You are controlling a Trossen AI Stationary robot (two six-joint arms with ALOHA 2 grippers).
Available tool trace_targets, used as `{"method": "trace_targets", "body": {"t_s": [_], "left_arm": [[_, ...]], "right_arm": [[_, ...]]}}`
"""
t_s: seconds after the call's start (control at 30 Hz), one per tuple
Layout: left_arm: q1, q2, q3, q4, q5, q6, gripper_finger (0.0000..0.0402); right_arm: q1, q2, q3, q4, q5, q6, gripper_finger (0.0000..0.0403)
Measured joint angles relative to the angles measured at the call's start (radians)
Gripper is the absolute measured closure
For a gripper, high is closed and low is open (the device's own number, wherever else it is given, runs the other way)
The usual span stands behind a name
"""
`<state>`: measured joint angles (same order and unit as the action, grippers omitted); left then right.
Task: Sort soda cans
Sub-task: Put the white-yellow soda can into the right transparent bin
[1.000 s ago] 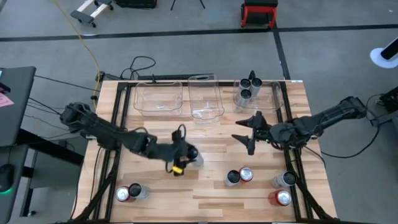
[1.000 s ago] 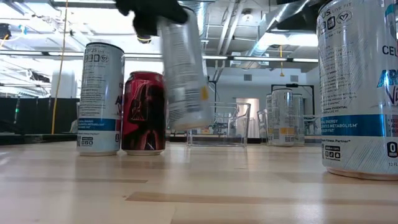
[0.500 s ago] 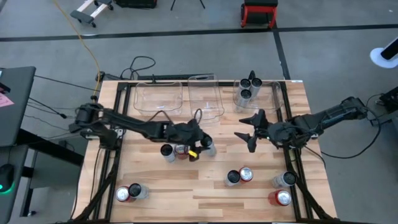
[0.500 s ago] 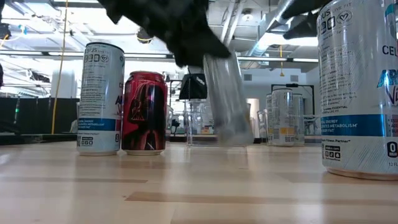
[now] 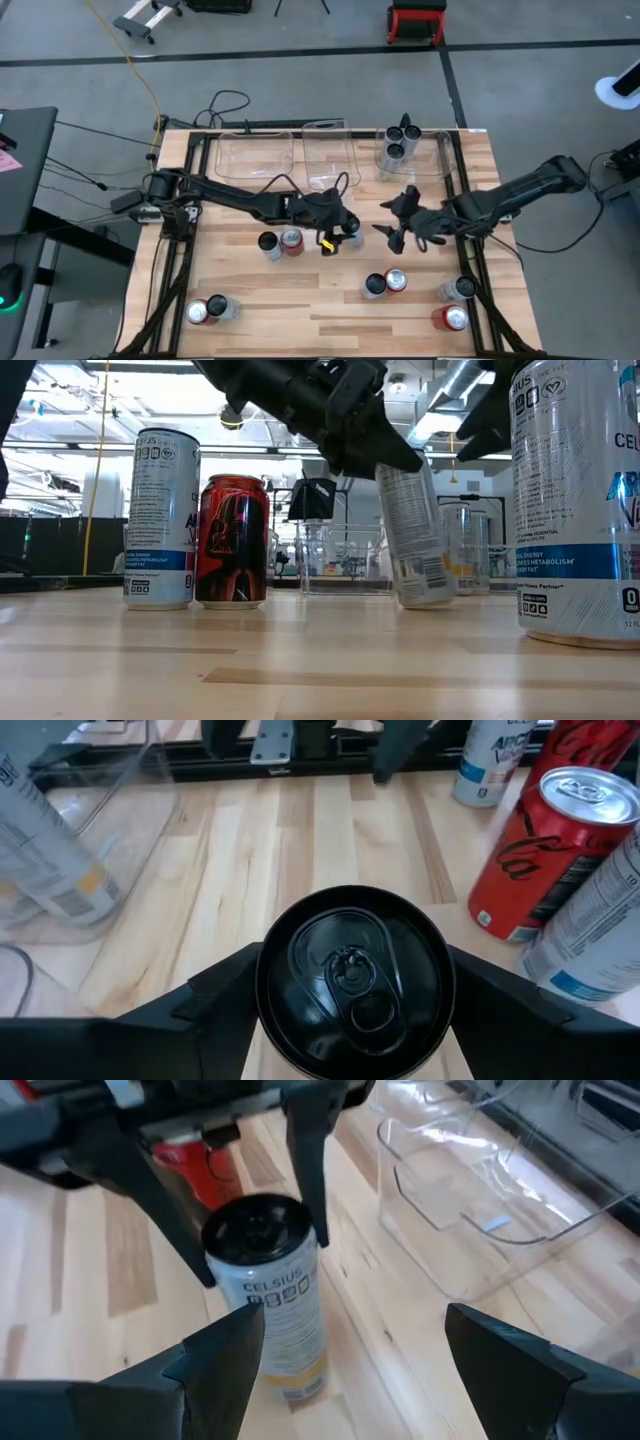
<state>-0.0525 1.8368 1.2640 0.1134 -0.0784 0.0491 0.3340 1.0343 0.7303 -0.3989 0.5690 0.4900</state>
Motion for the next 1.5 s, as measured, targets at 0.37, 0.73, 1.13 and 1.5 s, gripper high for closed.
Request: {"method": "trace_targets", "body": {"t_s": [0.37,0.73,1.13,1.5], "left_arm": [[-0.004,-0.005,0.018,0.004,0.023,0.022,0.0086],[-0.005,-0.060,0.016,-0.070,-0.023,0.002,0.0082],[-0.053,-0.242,0.017,-0.286,-0.203,-0.001,0.0081],[-0.068,-0.234,0.008,-0.338,-0.236,-0.043,0.0081]], "right_arm": [[0.000,0.010,0.000,0.106,0.006,-0.055,0.0072],[0.028,0.039,-0.001,0.292,-0.024,-0.268,0.0072],[-0.002,0.208,-0.001,0.477,-0.049,-0.393,0.0013],[-0.102,0.233,-0.001,0.421,-0.227,-0.229,0.0004]]}}
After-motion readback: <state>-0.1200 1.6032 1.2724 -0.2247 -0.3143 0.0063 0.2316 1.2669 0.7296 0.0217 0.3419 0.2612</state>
